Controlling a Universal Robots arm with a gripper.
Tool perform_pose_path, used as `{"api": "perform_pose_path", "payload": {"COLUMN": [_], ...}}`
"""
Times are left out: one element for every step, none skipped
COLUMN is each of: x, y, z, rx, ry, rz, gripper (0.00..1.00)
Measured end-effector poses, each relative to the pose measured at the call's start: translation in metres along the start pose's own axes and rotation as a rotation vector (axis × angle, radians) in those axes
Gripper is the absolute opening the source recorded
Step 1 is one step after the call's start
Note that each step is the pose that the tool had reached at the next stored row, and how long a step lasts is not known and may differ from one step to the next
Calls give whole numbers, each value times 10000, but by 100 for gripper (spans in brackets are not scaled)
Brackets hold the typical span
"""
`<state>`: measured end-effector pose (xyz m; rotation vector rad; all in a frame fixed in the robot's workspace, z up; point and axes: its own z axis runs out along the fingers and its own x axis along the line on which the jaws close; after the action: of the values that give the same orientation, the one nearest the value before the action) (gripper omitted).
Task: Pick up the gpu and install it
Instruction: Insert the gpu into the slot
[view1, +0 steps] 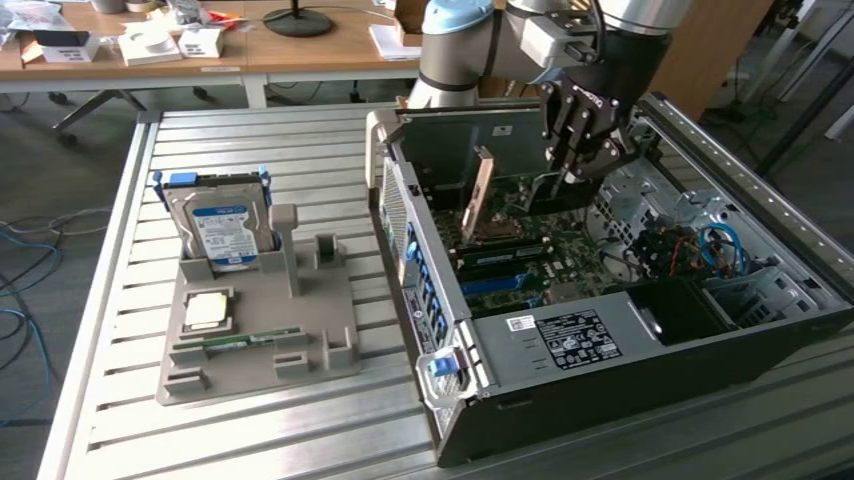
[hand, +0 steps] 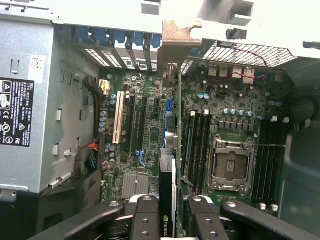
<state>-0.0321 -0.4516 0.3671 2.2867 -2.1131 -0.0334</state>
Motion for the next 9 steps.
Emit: {"api": "perform_pose_path", "payload": {"x": [0,0,0,0,0,0,0,0,0], "y": [0,0,-1,-1,-1,-2,-2,-2,-3], "z": [8,15,23,32,40,47,56,68,79], "rx": [1,0,-1,-1,-1,0,0,0,0], "ry": [0,1,2,2,1,2,1,1,1], "rz": [0,0,0,0,0,0,1,1,1], "gripper": [26,26,26,26,26,26,26,26,26]}}
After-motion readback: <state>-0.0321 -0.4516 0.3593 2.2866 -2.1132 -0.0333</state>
